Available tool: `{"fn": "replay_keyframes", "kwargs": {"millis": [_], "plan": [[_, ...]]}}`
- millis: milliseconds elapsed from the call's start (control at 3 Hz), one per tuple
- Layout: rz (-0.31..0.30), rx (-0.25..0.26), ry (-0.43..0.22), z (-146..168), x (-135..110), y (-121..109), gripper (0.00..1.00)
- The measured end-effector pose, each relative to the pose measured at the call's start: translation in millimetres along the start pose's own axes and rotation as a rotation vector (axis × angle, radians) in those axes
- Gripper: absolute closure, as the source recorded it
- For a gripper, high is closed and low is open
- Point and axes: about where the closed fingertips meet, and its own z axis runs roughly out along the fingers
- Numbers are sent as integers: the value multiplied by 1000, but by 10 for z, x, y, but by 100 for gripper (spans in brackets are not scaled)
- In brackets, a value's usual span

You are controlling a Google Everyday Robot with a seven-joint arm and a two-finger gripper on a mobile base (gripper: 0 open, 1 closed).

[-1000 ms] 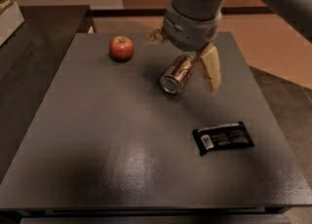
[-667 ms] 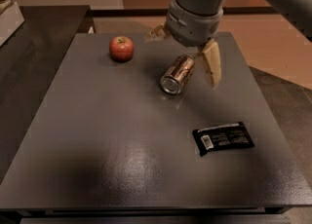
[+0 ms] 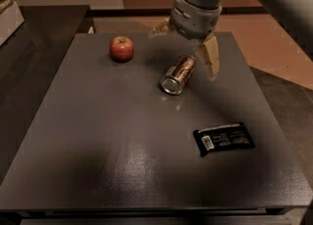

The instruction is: Place orange can upright

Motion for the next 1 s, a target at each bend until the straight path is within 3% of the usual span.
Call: {"fn": "replay_keyframes", "kwargs": {"millis": [333, 1000], "plan": [[29, -39, -6, 179, 247, -19, 0], [60, -121, 16, 541, 505, 13, 0]]}}
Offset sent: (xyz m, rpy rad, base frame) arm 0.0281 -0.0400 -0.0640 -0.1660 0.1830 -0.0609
